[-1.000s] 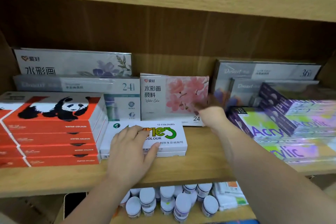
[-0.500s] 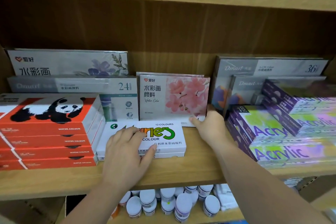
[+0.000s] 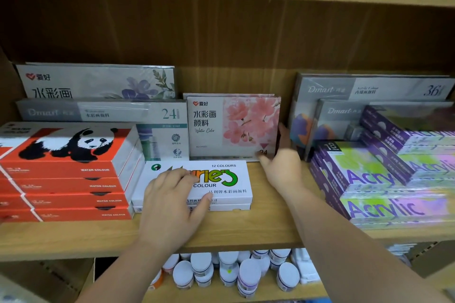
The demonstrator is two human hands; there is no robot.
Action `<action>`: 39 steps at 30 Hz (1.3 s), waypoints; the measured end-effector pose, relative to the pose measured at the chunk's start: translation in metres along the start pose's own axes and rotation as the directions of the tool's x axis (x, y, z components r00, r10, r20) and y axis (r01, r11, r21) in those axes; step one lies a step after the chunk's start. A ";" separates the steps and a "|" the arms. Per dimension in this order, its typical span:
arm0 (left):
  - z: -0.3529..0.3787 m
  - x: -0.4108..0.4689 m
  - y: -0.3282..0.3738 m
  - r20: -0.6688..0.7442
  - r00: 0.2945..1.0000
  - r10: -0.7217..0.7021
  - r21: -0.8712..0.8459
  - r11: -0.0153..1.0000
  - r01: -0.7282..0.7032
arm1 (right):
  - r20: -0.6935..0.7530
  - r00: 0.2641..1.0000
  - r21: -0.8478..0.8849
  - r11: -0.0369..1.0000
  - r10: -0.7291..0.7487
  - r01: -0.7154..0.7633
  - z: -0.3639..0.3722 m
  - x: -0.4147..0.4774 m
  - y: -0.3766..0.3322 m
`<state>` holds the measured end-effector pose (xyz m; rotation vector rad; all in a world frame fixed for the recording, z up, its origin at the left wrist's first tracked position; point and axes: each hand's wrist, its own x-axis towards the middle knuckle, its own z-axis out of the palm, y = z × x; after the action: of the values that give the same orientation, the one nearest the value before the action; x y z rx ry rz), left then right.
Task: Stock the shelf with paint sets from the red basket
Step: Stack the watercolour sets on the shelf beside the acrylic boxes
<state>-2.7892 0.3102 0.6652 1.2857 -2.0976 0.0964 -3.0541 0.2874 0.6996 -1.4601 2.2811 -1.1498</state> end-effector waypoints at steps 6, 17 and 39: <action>-0.001 -0.002 0.001 0.018 1.000 -0.002 0.006 1.000 0.002 | 0.090 0.991 -0.145 0.983 -0.100 0.113 0.004 0.005 -0.005; -0.001 -0.001 0.001 0.029 1.000 -0.006 0.019 1.000 0.005 | -0.131 0.926 -0.270 0.912 -0.354 0.310 -0.009 0.005 -0.025; -0.002 -0.002 0.002 0.006 1.000 0.003 0.019 1.000 -0.004 | 0.145 0.764 -0.631 0.537 -0.628 0.561 0.015 0.046 -0.082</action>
<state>-2.7893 0.3133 0.6660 1.2953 -2.1091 0.1146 -3.0125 0.2237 0.7574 -2.6733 2.4325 -0.5110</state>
